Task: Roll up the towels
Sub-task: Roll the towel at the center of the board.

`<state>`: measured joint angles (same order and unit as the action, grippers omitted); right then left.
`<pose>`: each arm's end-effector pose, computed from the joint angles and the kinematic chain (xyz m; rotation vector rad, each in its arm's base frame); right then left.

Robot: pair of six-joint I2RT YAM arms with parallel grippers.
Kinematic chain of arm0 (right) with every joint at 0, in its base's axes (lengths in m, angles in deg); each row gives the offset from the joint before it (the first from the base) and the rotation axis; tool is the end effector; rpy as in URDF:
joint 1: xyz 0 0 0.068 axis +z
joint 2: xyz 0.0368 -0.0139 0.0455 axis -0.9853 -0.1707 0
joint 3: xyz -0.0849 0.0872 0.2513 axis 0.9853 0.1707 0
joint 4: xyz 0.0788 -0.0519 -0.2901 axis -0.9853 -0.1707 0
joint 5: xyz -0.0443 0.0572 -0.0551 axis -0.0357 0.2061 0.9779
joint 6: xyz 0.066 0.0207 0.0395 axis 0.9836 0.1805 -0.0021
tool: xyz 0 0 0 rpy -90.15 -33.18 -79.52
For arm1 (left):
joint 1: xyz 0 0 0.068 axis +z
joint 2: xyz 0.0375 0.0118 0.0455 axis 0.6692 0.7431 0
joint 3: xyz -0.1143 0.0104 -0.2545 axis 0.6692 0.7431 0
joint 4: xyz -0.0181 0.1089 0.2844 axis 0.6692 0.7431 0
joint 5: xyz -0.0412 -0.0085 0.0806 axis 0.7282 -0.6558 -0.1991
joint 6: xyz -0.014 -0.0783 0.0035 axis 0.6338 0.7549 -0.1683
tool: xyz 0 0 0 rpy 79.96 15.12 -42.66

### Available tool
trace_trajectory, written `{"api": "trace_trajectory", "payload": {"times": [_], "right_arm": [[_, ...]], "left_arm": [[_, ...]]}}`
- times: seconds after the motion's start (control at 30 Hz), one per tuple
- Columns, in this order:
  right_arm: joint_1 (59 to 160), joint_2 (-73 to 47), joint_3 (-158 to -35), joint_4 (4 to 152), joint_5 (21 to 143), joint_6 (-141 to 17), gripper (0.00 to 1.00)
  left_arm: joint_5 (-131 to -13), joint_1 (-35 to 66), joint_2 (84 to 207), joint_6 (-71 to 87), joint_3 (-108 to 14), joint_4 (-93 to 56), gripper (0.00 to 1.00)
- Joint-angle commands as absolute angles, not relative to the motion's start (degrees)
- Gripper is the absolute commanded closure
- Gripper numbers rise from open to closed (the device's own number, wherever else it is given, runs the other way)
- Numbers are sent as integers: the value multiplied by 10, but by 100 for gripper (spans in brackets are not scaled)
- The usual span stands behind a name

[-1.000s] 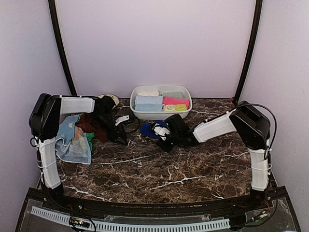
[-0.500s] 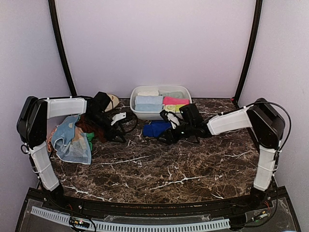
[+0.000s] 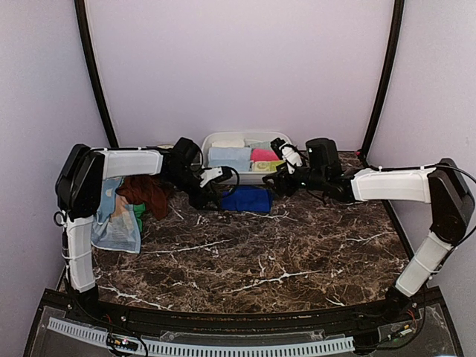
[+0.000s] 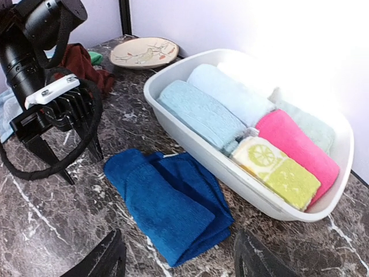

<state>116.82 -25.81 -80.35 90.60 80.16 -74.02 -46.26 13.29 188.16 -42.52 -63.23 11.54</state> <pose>0.3491 0.2736 0.2129 -0.8123 1.8270 0.5161 0.4194 -0.2733 0.1493 1.5436 1.9222 -0.6823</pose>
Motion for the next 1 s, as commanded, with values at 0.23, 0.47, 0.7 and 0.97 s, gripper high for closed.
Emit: {"api": "trace_trajectory", "payload": {"times": [0.23,0.47,0.7,0.97], "right_arm": [[1136,-269,-783,911,785,-753,39],[1134,-280,-772,928,758,-741,41],[1133,-277,-748,949,743,-726,42],[1121,-301,-776,927,729,-716,44]], "left_arm": [[-481,99,1961,-401,-755,46,39],[-463,99,2029,-403,-830,114,45],[-457,98,2064,-385,-860,121,52],[-414,98,2079,-403,-868,171,78]]}}
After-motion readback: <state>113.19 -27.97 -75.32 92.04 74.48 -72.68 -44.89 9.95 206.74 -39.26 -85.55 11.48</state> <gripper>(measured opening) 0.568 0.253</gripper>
